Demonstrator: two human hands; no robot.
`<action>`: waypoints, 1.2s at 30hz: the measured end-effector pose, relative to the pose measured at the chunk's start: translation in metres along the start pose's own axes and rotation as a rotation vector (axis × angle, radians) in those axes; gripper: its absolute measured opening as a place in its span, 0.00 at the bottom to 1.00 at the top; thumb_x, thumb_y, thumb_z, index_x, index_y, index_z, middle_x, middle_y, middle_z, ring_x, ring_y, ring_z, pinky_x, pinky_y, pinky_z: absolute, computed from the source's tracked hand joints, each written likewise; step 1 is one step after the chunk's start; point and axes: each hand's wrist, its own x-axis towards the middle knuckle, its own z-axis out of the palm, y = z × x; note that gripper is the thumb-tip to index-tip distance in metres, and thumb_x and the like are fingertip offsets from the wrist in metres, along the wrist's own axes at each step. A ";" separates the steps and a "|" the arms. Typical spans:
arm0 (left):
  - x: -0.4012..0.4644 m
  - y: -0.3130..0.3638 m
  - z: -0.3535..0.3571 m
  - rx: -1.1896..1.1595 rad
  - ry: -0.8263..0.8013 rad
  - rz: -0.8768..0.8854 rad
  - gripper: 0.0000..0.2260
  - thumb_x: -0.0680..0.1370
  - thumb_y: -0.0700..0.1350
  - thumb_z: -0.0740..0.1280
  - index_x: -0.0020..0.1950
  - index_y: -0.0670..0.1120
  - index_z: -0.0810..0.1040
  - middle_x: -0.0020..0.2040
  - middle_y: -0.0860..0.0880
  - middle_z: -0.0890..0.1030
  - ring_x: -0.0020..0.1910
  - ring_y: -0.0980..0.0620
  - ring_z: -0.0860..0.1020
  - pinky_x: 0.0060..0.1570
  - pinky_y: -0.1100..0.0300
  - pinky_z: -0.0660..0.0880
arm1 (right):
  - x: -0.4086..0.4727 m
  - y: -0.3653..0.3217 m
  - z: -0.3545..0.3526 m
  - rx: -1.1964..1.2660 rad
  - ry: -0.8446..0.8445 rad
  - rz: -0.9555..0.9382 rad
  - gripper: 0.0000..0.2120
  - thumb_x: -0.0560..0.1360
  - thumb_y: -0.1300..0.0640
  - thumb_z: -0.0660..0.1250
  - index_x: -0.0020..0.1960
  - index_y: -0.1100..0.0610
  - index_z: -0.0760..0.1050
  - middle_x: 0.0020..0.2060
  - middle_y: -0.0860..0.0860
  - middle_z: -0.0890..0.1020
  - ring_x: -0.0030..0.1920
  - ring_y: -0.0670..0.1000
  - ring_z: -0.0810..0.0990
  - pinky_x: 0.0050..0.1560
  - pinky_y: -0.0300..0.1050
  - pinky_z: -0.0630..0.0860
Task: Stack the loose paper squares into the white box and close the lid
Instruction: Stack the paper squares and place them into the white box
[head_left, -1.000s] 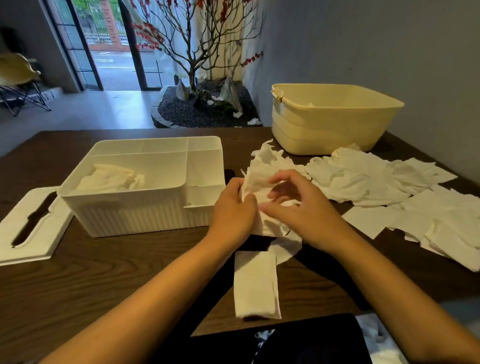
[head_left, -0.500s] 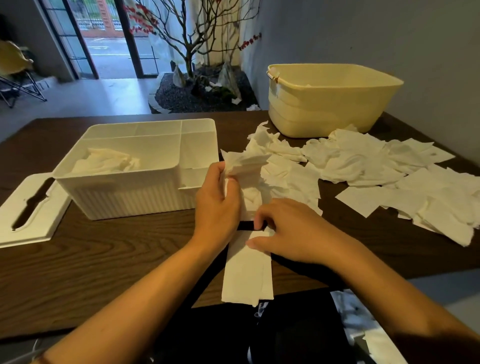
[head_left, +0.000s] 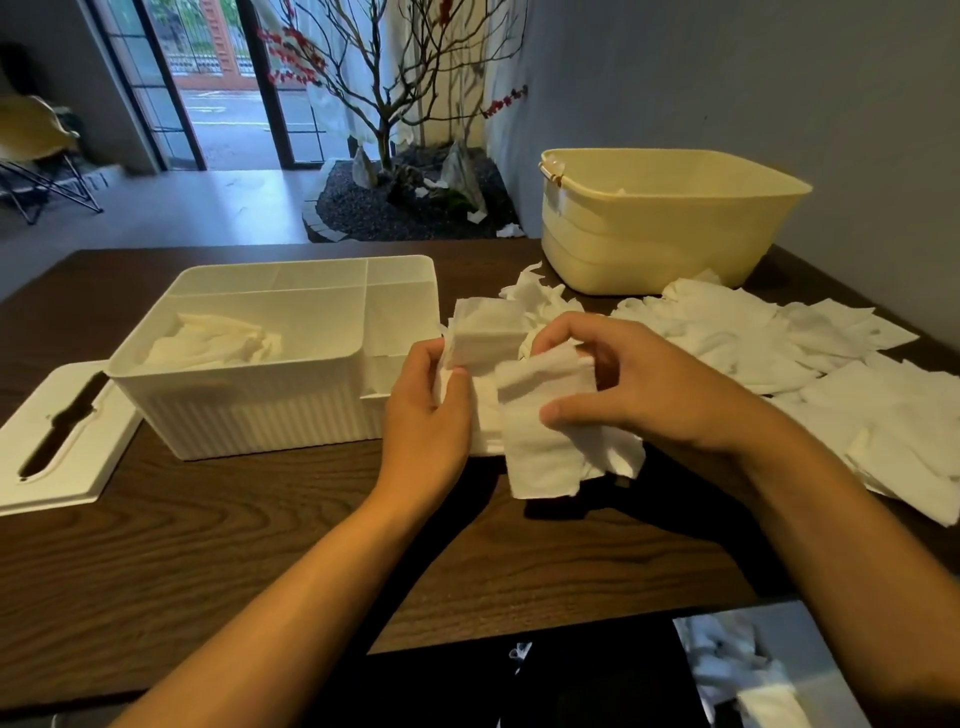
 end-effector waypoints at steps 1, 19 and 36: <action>-0.001 -0.001 0.000 0.002 -0.008 -0.009 0.06 0.83 0.44 0.63 0.58 0.53 0.76 0.52 0.53 0.83 0.53 0.50 0.82 0.52 0.41 0.81 | -0.001 -0.004 -0.004 0.127 -0.016 -0.014 0.18 0.71 0.68 0.74 0.57 0.57 0.76 0.48 0.54 0.84 0.46 0.50 0.83 0.47 0.42 0.81; -0.012 0.005 0.004 0.052 -0.281 -0.005 0.14 0.79 0.39 0.68 0.63 0.52 0.76 0.54 0.54 0.83 0.53 0.57 0.82 0.51 0.62 0.79 | 0.037 0.030 0.023 -0.043 0.276 0.039 0.08 0.69 0.61 0.77 0.45 0.52 0.80 0.39 0.48 0.82 0.41 0.47 0.79 0.44 0.48 0.77; 0.011 0.046 -0.026 0.571 -0.472 0.168 0.21 0.75 0.43 0.70 0.62 0.56 0.66 0.53 0.59 0.76 0.49 0.56 0.78 0.46 0.61 0.77 | 0.037 0.030 0.012 -0.245 0.074 0.016 0.26 0.67 0.62 0.75 0.60 0.42 0.76 0.54 0.43 0.78 0.49 0.45 0.78 0.46 0.45 0.78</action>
